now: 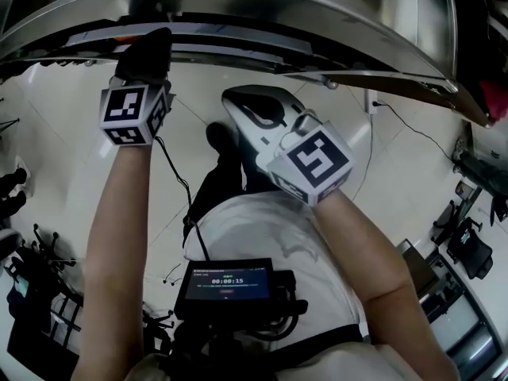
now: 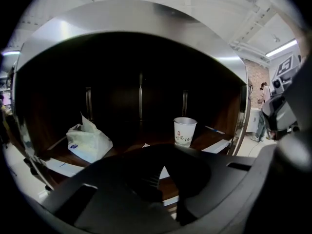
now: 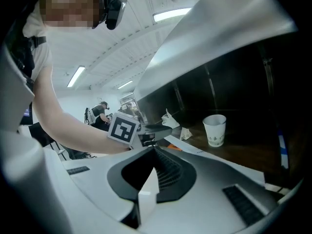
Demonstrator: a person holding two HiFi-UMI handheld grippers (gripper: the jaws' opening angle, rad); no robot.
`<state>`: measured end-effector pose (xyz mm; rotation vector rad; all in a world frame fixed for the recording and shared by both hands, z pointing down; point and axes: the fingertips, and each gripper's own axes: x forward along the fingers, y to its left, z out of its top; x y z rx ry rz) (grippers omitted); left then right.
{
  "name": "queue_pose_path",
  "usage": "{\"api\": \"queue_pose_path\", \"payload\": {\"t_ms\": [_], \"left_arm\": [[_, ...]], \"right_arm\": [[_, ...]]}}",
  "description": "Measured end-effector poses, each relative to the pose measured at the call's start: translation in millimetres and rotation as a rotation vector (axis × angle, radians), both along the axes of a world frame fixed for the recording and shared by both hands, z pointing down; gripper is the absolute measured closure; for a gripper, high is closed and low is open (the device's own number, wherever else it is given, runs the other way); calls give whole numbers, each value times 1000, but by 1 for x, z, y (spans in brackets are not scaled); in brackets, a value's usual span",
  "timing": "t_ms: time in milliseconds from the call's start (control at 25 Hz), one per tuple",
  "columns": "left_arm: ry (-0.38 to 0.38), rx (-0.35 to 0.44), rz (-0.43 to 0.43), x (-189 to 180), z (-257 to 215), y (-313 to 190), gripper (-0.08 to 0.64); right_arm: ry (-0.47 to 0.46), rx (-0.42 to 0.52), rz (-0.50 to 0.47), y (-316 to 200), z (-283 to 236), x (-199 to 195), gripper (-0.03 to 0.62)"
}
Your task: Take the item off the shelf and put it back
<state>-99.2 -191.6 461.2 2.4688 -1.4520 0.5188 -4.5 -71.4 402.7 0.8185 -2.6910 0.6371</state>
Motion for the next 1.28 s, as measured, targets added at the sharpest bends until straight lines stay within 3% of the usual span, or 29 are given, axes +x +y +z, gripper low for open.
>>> {"api": "queue_pose_path", "payload": {"t_ms": [280,720,1000,1280], "left_arm": [[5,-16,8,-4,-28,49,557],[76,-41,-7,-22,-84,140,557],[155,0,-27,-42,-135,178,555],[203,95,56,-14,-205,190,555]], "right_arm": [[-18,48,-24,12,-21,-1,588],[-26,127,-94,30,-58,-2,588],[-77,213,-146,44,-111,-15,588],[-157,242,-197,52,-160,-25,588]]}}
